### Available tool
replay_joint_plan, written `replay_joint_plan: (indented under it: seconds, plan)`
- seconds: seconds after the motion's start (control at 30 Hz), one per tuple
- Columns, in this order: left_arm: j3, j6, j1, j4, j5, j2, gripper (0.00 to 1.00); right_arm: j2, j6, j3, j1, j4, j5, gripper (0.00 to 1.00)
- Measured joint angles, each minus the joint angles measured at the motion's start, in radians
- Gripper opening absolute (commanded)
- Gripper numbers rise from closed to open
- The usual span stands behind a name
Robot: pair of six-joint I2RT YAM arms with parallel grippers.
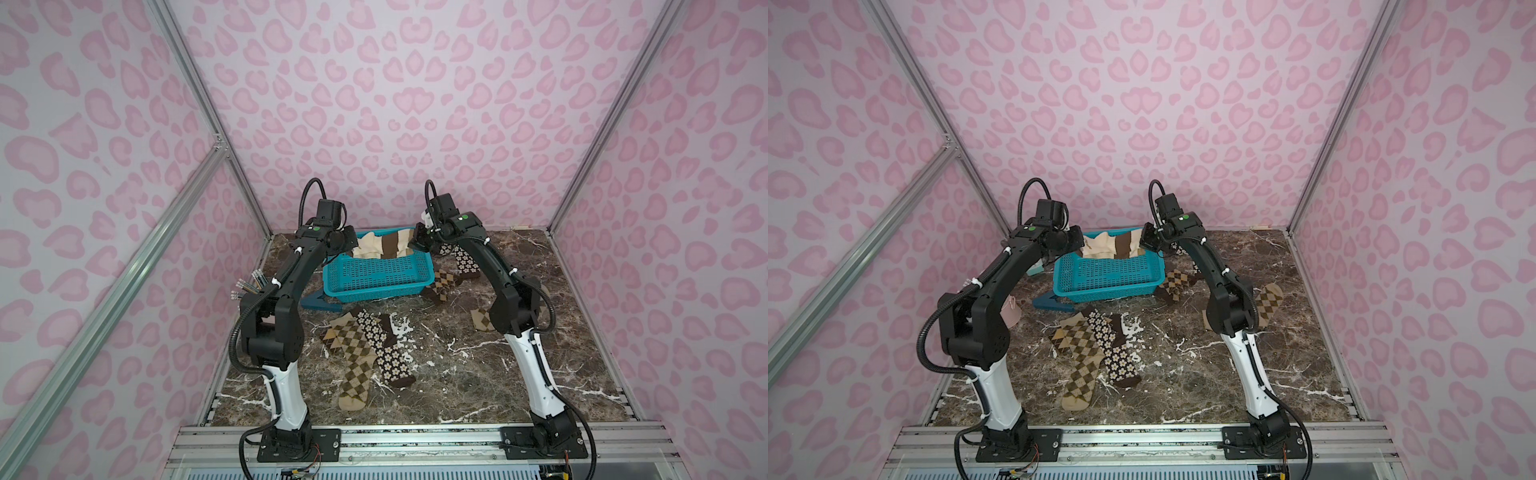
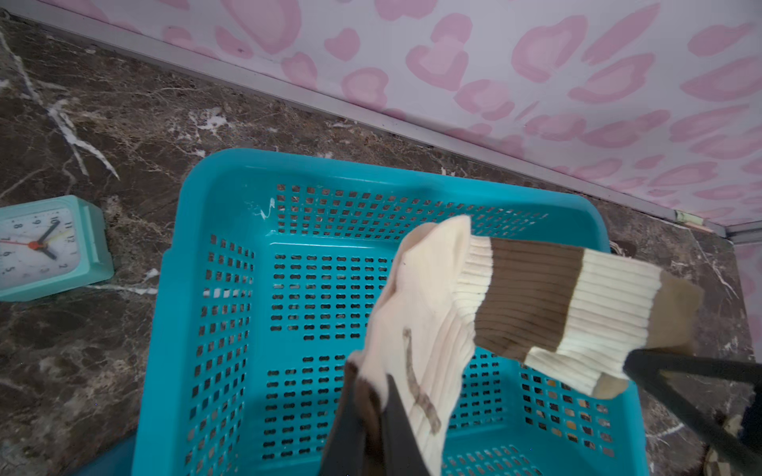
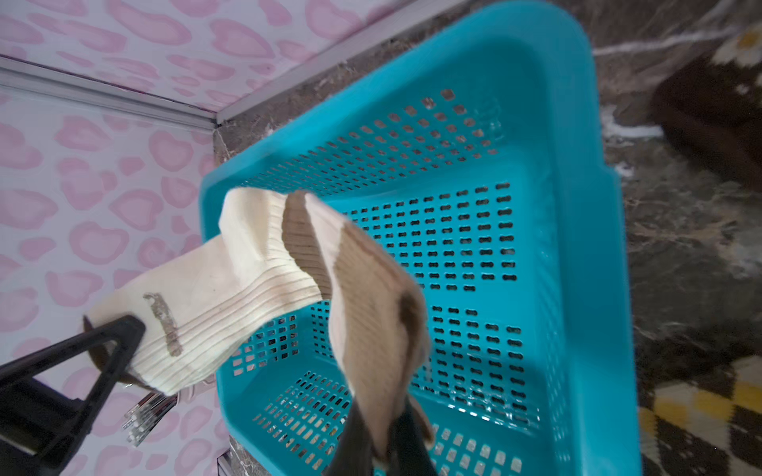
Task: Place the socks together as a pair
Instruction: Place a pair of socks in the bin.
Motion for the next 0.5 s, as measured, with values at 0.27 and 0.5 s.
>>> replay_joint_plan:
  seconds: [0.27, 0.5]
  plan:
    - [0.056, 0.021, 0.003, -0.005, -0.039, 0.138, 0.07, 0.029, 0.002, -0.062, -0.006, 0.01, -0.021, 0.06]
    - [0.046, 0.021, 0.003, -0.01, -0.076, 0.165, 0.44, 0.018, -0.034, -0.108, -0.006, -0.005, -0.018, 0.33]
